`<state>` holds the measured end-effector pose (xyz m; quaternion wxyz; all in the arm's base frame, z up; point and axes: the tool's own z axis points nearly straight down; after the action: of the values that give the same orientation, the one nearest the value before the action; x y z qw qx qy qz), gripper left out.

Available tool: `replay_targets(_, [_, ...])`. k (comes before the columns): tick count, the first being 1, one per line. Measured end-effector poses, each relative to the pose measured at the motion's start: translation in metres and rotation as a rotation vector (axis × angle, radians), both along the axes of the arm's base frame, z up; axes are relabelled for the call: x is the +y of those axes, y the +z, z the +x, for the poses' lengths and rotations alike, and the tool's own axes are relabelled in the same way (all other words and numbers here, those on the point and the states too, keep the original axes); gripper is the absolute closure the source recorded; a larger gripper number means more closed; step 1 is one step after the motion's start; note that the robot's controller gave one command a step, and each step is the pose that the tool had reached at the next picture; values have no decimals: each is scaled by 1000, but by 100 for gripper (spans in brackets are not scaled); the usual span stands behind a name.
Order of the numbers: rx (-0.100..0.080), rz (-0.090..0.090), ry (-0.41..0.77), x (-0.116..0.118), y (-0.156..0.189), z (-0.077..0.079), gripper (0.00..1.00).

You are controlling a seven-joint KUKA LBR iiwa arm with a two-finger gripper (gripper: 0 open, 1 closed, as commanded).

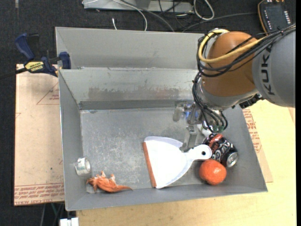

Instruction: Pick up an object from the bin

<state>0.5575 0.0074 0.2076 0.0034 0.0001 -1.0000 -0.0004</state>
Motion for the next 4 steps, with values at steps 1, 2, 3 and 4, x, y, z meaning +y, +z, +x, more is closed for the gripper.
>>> replay_targets(1, [-8, 0, 0, 0, 5, 2, 0])
replay_targets(2, [-8, 1, 346, -38, -96, -26, 0])
replay_targets(3, [-17, 1, 232, -77, -69, -2, 0])
replay_targets(4, [-3, 6, 438, -28, -108, -32, 0])
